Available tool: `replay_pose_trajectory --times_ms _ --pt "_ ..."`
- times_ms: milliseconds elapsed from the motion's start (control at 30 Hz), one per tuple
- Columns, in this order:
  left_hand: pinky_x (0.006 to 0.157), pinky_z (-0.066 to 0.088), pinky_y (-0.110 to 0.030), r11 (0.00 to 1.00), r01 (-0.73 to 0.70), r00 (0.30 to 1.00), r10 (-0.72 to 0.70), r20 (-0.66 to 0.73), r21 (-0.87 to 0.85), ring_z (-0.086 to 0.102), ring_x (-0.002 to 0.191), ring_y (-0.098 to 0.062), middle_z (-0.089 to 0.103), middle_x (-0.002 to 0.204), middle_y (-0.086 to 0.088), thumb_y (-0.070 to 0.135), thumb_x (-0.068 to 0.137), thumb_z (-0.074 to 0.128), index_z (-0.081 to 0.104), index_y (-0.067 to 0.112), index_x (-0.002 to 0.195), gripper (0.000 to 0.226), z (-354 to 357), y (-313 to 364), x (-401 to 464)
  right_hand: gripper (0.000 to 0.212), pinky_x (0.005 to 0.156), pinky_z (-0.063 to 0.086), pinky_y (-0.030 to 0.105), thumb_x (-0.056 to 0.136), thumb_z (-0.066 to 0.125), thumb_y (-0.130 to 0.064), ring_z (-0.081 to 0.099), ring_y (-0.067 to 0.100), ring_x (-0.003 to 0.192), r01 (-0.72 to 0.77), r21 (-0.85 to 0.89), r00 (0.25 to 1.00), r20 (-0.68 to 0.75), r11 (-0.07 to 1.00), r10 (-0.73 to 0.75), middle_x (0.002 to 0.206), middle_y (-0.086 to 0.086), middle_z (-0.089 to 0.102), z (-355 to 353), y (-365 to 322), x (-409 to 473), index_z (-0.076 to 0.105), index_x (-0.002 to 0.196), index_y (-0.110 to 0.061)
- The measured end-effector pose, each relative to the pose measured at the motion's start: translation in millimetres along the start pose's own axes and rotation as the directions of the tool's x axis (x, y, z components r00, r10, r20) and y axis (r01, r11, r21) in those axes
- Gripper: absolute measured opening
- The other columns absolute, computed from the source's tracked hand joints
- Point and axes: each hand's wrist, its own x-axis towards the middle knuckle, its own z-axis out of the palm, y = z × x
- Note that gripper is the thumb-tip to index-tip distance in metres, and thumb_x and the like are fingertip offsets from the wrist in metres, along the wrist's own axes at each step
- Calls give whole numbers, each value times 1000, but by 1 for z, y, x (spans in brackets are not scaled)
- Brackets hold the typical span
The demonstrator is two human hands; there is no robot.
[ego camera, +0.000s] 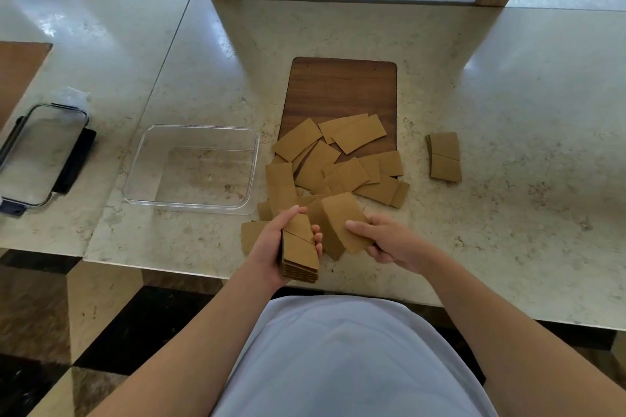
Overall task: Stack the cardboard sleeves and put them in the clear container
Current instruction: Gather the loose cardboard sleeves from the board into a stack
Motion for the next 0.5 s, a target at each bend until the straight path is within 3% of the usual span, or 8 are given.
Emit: replay_pose_trajectory --times_ms 67,133,200,267,333,400,433,500 --pt "69 60 -42 993 25 999 -22 -26 114 72 80 -30 72 104 -18 37 84 78 70 18 118 40 -2 0 0 34 39 25 15 95 72 -25 32 7 42 5 -72 980 199 997 10 62 5 47 -6 -11 -11 69 111 5" --pt "73 61 -43 972 39 998 -28 -50 230 74 82 -30 75 103 -16 42 78 81 72 20 121 49 -2 -1 1 22 45 35 13 91 77 -21 44 5 48 9 -252 961 269 968 61 69 1 58 -8 -27 -18 76 106 -5" --pt "76 61 -45 960 77 997 -77 -11 269 75 85 -31 75 105 -18 46 75 84 70 19 127 59 1 -3 1 16 68 52 20 89 79 -23 64 8 73 25 -398 966 244 917 79 86 -2 71 -7 -42 -19 76 102 -15" --pt "74 61 -44 945 122 985 -153 78 304 74 88 -32 74 111 -19 51 76 86 69 17 130 67 8 -5 1 28 93 55 33 89 78 -29 70 19 103 68 -483 978 204 873 37 111 1 76 -3 -57 -15 73 113 -15" --pt "70 60 -42 936 154 966 -210 151 316 72 85 -31 73 111 -19 56 76 86 71 12 130 71 13 -8 0 32 91 56 33 89 80 -30 69 19 104 117 -498 985 171 859 -35 113 2 74 3 -69 -10 70 115 -15" --pt "68 60 -43 947 174 953 -231 197 271 71 81 -32 71 108 -22 57 78 85 72 4 125 71 16 -10 -1 27 75 55 29 86 83 -30 64 15 86 154 -535 988 101 830 -117 99 1 69 9 -77 -6 64 102 -19" --pt "67 60 -43 956 167 951 -221 215 242 72 80 -32 71 106 -23 54 79 85 74 3 121 67 17 -10 -2 26 74 53 30 87 82 -32 62 14 84 187 -572 981 75 799 -177 98 -2 67 13 -80 -4 63 100 -21" --pt "69 60 -43 971 138 948 -187 257 197 72 83 -32 71 104 -23 44 82 86 77 4 113 51 17 -10 -5 21 88 52 33 96 71 -33 63 15 98 281 -645 946 63 710 -318 110 -2 68 22 -79 3 66 112 -21"
